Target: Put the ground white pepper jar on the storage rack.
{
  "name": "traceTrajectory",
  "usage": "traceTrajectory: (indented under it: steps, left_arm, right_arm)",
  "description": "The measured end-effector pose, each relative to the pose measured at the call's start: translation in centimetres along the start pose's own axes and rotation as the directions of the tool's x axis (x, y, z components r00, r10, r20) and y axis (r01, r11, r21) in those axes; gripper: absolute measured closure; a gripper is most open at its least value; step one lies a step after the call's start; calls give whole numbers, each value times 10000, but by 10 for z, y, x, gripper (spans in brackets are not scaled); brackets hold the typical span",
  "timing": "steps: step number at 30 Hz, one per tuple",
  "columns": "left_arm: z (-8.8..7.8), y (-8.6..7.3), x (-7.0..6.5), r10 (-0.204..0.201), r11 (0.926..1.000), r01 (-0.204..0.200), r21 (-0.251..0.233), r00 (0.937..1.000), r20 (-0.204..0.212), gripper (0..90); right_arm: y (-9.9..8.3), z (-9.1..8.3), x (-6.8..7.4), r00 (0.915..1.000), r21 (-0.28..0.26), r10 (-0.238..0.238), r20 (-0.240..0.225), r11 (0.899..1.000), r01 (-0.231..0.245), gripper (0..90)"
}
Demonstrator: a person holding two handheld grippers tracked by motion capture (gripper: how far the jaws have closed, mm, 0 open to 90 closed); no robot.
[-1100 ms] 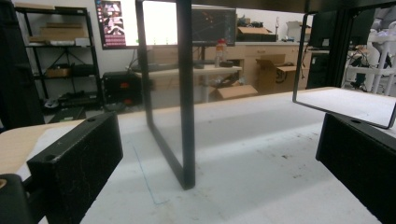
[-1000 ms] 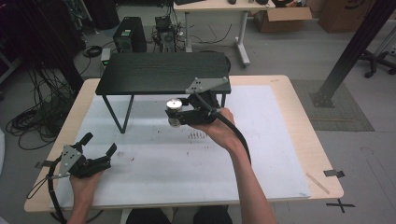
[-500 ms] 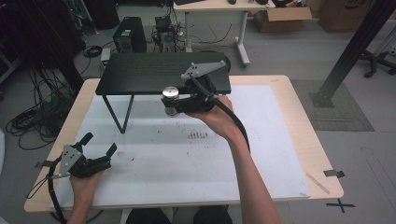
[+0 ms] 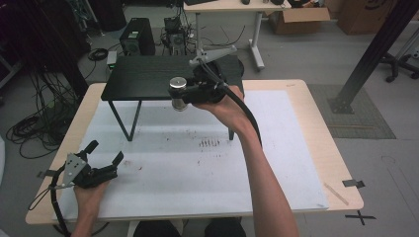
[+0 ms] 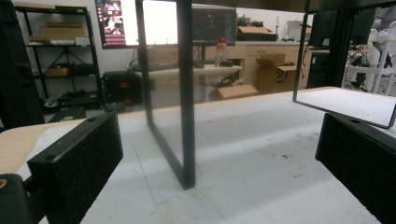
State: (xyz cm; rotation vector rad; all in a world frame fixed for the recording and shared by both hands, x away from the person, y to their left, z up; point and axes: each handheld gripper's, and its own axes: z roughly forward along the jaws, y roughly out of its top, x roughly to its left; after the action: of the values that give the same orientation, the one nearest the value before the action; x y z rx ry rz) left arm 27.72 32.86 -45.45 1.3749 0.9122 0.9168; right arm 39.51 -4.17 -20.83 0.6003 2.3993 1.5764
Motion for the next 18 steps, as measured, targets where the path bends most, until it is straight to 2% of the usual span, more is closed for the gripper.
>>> traceTrajectory:
  steps: [8,18]
  left_arm:
    - [0,0,0,13,10000,-13,0,10000,1,11]
    - [0,0,0,11,10000,-11,-10,10000,-2,11]
  right_arm:
    - [12,9,-13,9996,-155,40,282,9999,-35,491]
    - [14,22,-30,9984,-85,165,533,9998,-161,491]
